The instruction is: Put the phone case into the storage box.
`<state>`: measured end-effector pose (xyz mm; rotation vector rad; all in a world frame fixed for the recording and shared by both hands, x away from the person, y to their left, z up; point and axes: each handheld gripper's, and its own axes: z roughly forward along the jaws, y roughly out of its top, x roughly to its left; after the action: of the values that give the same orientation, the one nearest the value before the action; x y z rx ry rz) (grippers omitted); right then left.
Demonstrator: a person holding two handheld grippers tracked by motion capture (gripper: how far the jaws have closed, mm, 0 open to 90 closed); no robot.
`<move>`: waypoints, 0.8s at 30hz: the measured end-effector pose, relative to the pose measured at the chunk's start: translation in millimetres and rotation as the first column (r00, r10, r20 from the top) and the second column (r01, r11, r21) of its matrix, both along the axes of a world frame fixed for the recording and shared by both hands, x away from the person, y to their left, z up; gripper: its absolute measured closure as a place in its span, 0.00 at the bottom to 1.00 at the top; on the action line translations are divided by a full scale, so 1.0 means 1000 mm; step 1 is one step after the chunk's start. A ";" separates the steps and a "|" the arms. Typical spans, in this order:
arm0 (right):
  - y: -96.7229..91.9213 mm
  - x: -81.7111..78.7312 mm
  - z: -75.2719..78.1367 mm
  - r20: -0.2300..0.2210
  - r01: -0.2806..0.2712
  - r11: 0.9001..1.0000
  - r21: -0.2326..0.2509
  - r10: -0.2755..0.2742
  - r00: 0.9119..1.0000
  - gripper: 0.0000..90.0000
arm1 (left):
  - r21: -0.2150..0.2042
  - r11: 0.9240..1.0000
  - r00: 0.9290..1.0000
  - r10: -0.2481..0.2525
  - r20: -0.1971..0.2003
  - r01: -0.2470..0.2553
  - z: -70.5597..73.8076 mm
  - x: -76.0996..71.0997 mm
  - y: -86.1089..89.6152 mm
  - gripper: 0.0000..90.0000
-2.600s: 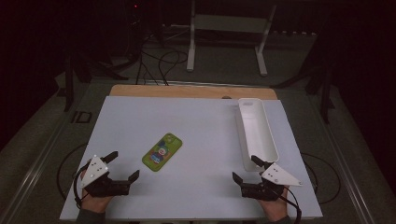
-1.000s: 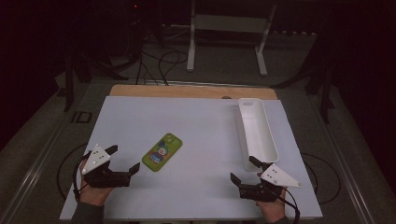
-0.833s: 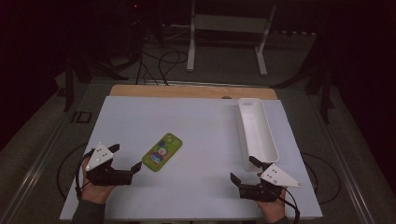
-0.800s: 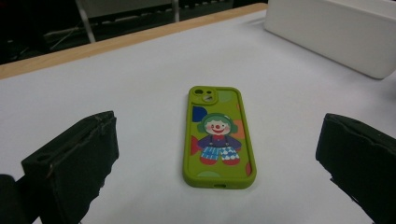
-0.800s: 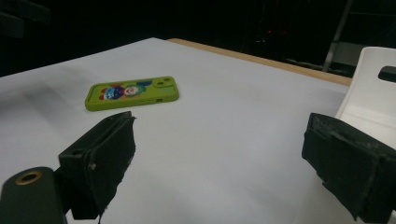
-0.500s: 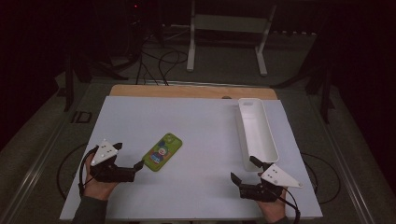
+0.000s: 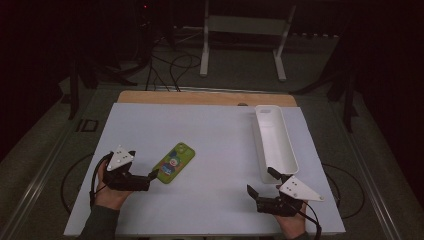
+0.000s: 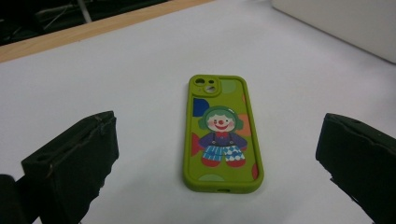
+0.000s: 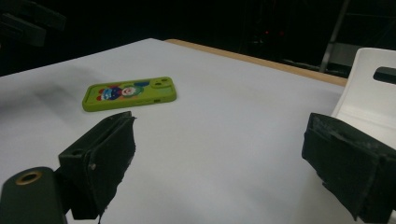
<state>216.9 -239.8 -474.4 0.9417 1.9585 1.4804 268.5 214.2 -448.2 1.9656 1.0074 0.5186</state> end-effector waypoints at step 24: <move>0.000 0.000 0.000 -0.001 -0.001 1.000 -0.003 0.001 1.000 0.10 | 0.053 0.998 0.999 -0.024 -0.039 0.026 -0.005 0.014 -0.015 0.00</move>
<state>216.9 -239.5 -474.5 0.9403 1.9614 1.4775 282.2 199.3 -453.0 2.0403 1.0006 0.5006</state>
